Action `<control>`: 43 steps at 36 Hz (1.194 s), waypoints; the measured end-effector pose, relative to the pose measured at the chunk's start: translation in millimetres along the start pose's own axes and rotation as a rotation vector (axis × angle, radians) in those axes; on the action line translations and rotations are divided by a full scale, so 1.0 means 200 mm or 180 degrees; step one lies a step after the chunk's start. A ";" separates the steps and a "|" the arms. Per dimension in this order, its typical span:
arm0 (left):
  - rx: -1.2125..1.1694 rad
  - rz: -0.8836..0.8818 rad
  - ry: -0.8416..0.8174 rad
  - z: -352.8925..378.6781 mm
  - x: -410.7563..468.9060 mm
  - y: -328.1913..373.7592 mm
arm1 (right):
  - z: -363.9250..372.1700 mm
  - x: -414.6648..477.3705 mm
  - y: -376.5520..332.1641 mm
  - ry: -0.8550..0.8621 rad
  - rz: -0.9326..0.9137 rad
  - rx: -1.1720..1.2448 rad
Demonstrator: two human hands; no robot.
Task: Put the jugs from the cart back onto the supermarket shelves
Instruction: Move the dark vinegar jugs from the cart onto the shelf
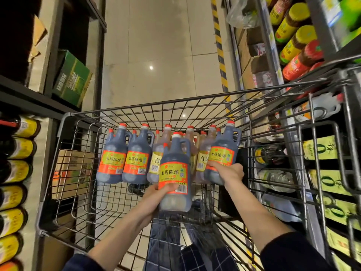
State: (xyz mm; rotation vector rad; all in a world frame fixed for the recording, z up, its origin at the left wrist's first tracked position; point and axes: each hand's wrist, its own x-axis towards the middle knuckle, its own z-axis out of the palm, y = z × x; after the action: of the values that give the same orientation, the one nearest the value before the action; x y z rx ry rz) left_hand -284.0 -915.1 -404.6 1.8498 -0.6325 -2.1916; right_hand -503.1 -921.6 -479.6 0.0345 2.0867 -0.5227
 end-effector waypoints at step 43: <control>0.1726 0.2144 -0.1531 0.13 -0.77 0.42 | -0.48 -1.55 0.47 0.0333 -0.1920 0.3115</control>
State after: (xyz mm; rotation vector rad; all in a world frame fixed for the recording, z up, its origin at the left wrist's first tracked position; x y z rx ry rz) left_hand -289.6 -919.9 -227.2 0.9877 -1.7788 -2.0752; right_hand -389.7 -744.2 -215.9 -0.0031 1.7189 -1.8922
